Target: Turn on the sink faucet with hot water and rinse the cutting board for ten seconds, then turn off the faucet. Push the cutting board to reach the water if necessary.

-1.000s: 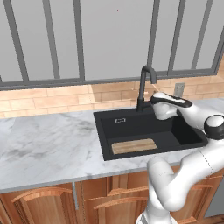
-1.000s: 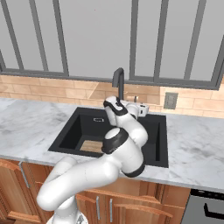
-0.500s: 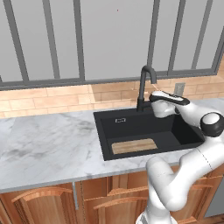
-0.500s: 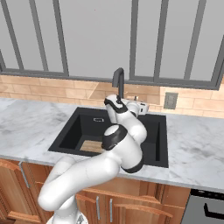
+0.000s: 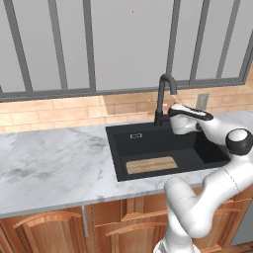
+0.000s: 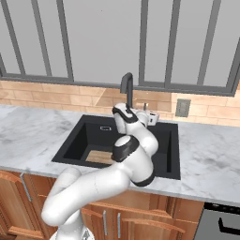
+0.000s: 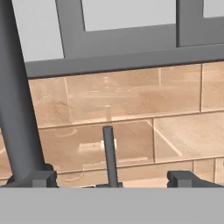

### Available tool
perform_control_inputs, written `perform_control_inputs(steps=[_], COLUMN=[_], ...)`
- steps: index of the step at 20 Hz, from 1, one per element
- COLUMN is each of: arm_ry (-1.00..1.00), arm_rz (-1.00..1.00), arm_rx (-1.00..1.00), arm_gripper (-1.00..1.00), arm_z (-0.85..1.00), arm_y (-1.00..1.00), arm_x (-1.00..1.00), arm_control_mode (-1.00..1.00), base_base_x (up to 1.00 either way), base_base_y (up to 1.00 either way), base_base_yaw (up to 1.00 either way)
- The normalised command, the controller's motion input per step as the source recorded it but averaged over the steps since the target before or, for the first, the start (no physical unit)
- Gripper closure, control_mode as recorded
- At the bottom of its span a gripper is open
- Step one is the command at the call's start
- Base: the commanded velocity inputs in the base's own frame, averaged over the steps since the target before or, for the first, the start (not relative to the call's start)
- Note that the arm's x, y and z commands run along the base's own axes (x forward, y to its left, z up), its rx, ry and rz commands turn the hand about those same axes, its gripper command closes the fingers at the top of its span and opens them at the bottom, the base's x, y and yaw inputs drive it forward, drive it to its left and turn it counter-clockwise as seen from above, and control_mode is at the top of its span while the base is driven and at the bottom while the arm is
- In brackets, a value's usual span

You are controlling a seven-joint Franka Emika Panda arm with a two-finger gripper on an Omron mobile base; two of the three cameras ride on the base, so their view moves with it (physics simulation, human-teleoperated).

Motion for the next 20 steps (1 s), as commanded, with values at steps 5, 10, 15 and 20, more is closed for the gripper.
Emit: perform_control_inputs(steps=[5, 10, 15, 20], arm_ry=[0.00, 0.00, 0.00, 0.00], arm_rz=[0.00, 0.00, 0.00, 0.00], arm_rx=[0.00, 0.00, 0.00, 0.00], arm_gripper=[-1.00, -1.00, -1.00, -1.00], arm_z=[-0.13, -0.02, 0.00, 0.00], arm_y=[0.00, 0.00, 0.00, 0.00], arm_x=[0.09, 0.17, 0.19, 0.17], arm_control_mode=[-1.00, -1.00, -1.00, -1.00], base_base_x=[0.00, 0.00, 0.00, 0.00], base_base_y=[0.00, 0.00, 0.00, 0.00], base_base_yaw=[0.00, 0.00, 0.00, 0.00])
